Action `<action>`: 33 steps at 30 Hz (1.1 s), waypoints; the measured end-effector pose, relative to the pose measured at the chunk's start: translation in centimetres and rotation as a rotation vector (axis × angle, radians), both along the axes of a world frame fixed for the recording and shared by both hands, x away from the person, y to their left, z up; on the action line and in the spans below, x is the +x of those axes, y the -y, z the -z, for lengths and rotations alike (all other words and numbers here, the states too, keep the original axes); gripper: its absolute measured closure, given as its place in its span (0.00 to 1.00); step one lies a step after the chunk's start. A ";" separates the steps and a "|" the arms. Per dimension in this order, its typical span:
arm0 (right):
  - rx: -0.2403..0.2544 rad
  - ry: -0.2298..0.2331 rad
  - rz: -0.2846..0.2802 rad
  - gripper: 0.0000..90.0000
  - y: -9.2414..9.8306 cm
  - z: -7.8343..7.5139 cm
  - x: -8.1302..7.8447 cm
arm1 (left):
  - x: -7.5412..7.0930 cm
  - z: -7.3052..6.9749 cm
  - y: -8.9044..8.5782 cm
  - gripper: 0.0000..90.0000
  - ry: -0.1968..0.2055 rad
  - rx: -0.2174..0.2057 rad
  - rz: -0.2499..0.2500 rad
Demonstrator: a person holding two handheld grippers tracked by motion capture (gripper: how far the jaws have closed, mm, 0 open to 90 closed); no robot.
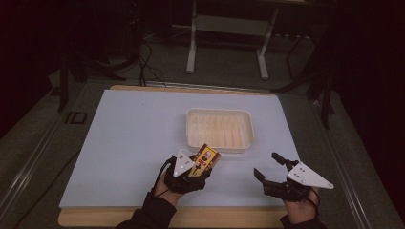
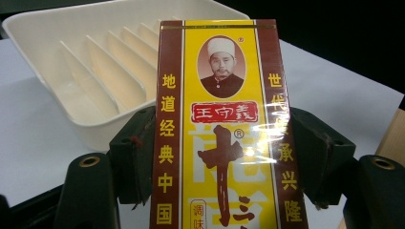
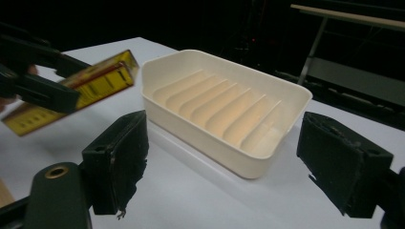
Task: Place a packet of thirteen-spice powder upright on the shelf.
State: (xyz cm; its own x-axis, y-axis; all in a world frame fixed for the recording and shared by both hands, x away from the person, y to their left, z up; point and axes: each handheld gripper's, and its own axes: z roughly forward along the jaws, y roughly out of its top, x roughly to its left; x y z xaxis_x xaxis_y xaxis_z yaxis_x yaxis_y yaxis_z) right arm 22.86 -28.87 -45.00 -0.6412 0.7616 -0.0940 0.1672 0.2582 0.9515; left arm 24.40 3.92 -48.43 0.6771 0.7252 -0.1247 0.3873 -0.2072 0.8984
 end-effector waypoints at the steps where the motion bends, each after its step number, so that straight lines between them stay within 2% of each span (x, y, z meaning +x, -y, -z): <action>1: -0.007 -0.004 -0.003 0.20 -0.2 -0.1 -0.1 | -0.1 0.1 0.1 0.37 0.012 -0.008 0.005; 4: -0.010 -0.008 -0.014 0.20 -0.7 -0.4 -0.3 | -0.3 0.2 0.3 0.37 0.061 -0.020 0.030; 7: 0.003 -0.008 -0.034 0.20 -1.1 -0.9 -0.5 | -0.4 0.2 0.4 0.37 0.086 -0.062 0.058; 8: 0.013 -0.020 -0.042 0.20 -1.3 -1.0 -0.5 | -0.5 0.3 0.5 0.37 0.103 -0.068 0.055; 9: 0.048 -0.051 -0.066 0.19 -1.4 -1.3 -0.7 | -0.5 0.3 0.5 0.37 0.108 -0.069 0.056; 11: 0.089 -0.051 -0.095 0.18 -1.7 -1.6 -0.9 | -0.6 0.4 0.6 0.37 0.127 -0.076 0.046; 14: 0.077 -0.050 -0.108 0.18 -2.1 -2.0 -1.0 | -0.6 0.5 0.6 0.37 0.130 -0.096 0.050; 18: 0.087 -0.086 -0.134 0.17 -2.9 -2.2 -0.7 | -0.7 0.4 0.7 0.37 0.148 -0.106 0.058; 20: 0.110 -0.117 -0.154 0.15 -3.1 -2.5 -0.6 | -0.8 0.3 0.7 0.37 0.158 -0.107 0.061; 21: 0.124 -0.119 -0.163 0.15 -3.2 -2.6 -0.6 | -0.8 0.2 0.7 0.37 0.169 -0.111 0.070; 26: 0.105 -0.079 -0.150 0.15 -4.0 -3.5 -0.1 | -1.2 -0.2 0.9 0.37 0.226 -0.123 0.078; 29: 0.173 -0.120 -0.179 0.15 -4.8 -4.0 0.3 | -1.4 -0.4 1.0 0.37 0.245 -0.137 0.082; 33: 0.210 -0.095 -0.152 0.12 -6.1 -4.4 0.4 | -1.6 -0.6 1.4 0.37 0.267 -0.140 0.071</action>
